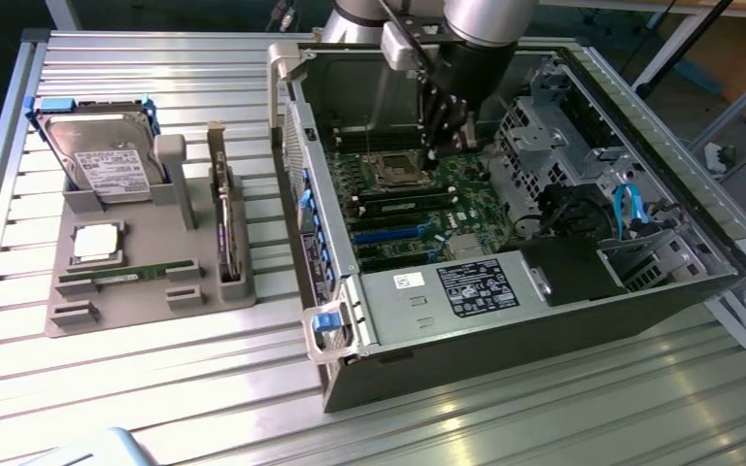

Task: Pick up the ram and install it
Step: 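Press down the ram until it locks into place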

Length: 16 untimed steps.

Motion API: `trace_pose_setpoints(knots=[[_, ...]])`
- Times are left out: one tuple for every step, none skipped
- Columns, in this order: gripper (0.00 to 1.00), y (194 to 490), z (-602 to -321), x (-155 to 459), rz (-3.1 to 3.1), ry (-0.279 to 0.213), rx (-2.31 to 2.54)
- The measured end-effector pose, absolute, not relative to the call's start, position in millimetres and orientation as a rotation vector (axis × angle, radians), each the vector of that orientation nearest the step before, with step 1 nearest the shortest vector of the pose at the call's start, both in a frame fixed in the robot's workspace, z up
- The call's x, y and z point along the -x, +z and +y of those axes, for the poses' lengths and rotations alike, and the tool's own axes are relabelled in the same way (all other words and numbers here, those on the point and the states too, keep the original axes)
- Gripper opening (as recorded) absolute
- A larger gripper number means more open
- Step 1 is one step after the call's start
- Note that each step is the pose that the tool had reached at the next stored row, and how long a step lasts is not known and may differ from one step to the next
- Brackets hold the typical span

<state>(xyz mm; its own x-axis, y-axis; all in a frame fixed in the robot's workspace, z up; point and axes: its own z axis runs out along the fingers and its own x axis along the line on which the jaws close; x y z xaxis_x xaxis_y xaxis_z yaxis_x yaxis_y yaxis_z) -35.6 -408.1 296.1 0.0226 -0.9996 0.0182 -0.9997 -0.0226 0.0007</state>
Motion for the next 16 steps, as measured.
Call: trace_pose_setpoints(knots=[[0.1,296.0,-408.1,29.4,-2.187,0.02,-2.237],[0.1,295.7,-408.1,20.4,-2.187,0.02,-2.237],[0.1,295.4,-408.1,12.7,-2.187,0.02,-2.237],[0.1,295.3,-408.1,7.3,-2.187,0.02,-2.236],[0.1,295.1,-408.1,3.4,-2.187,0.02,-2.236],[0.1,295.1,-408.1,3.4,-2.187,0.02,-2.236],[0.1,295.1,-408.1,3.4,-2.187,0.02,-2.236],[0.1,295.1,-408.1,3.4,-2.187,0.02,-2.236],[0.1,295.1,-408.1,3.3,-2.187,0.02,-2.236],[0.1,295.1,-408.1,3.3,-2.187,0.02,-2.236],[0.1,295.1,-408.1,3.3,-2.187,0.02,-2.236],[0.1,295.1,-408.1,3.3,-2.187,0.02,-2.236],[0.1,295.1,-408.1,3.3,-2.187,0.02,-2.237],[0.1,295.1,-408.1,3.3,-2.187,0.02,-2.236],[0.1,295.1,-408.1,3.3,-2.187,0.02,-2.237],[0.1,295.1,-408.1,3.3,-2.187,0.02,-2.237]])
